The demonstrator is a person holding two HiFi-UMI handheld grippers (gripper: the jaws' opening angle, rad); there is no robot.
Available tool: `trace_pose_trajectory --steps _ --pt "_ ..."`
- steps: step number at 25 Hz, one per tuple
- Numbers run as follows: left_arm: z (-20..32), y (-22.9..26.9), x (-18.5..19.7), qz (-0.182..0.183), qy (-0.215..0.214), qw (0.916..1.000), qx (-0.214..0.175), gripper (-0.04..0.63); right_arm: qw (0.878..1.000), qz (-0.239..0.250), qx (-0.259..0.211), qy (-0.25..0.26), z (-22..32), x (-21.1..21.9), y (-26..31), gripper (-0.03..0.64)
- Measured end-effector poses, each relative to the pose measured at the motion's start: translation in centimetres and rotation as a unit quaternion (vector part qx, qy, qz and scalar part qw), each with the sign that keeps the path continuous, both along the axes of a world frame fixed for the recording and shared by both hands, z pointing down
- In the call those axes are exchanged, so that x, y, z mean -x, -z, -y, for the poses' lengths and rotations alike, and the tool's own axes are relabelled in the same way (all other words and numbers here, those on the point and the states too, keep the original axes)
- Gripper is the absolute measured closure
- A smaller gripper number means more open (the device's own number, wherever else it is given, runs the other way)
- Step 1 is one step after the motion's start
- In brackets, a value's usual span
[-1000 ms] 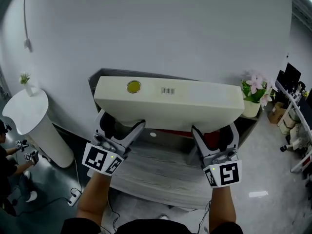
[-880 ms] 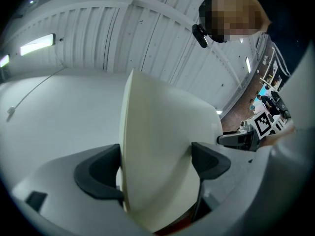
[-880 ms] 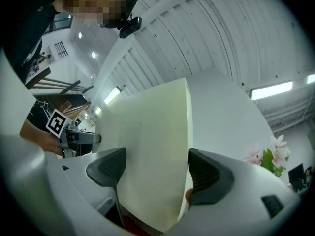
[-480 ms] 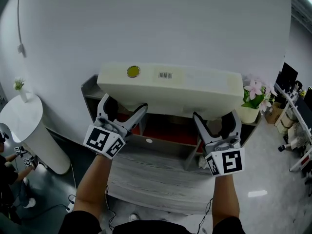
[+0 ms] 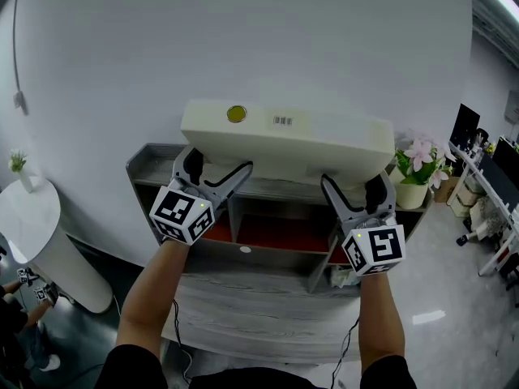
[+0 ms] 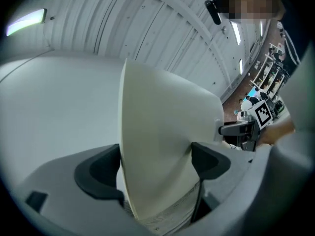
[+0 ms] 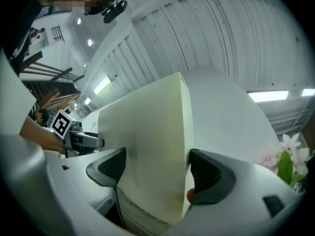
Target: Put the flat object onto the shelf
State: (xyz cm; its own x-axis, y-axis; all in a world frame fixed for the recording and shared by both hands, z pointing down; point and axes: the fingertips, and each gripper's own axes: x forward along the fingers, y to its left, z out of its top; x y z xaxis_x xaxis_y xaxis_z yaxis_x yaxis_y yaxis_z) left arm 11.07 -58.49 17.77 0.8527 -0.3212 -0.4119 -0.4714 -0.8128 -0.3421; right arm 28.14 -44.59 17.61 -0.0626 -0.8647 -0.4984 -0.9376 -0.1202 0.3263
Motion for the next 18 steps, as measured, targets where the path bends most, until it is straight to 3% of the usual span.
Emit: trace_pose_trajectory --steps 5,9,14,18 --pt "2.8 -1.0 -1.9 0.042 -0.018 0.9978 0.047 0.140 0.999 0.032 0.019 -0.007 1.9 -1.4 -0.3 0.192" --pt "4.6 -1.7 -3.7 0.055 -0.016 0.9964 0.063 0.140 0.999 0.036 0.032 -0.014 3.6 -3.0 -0.6 0.192" --pt "6.7 -2.7 -5.4 0.081 -0.017 0.9903 0.111 0.140 0.997 0.040 0.058 -0.017 5.9 -4.8 -0.7 0.192" --pt "7.8 -2.6 -5.9 0.096 -0.010 0.9884 0.117 0.140 0.996 0.046 0.070 -0.018 7.2 -5.6 -0.5 0.192"
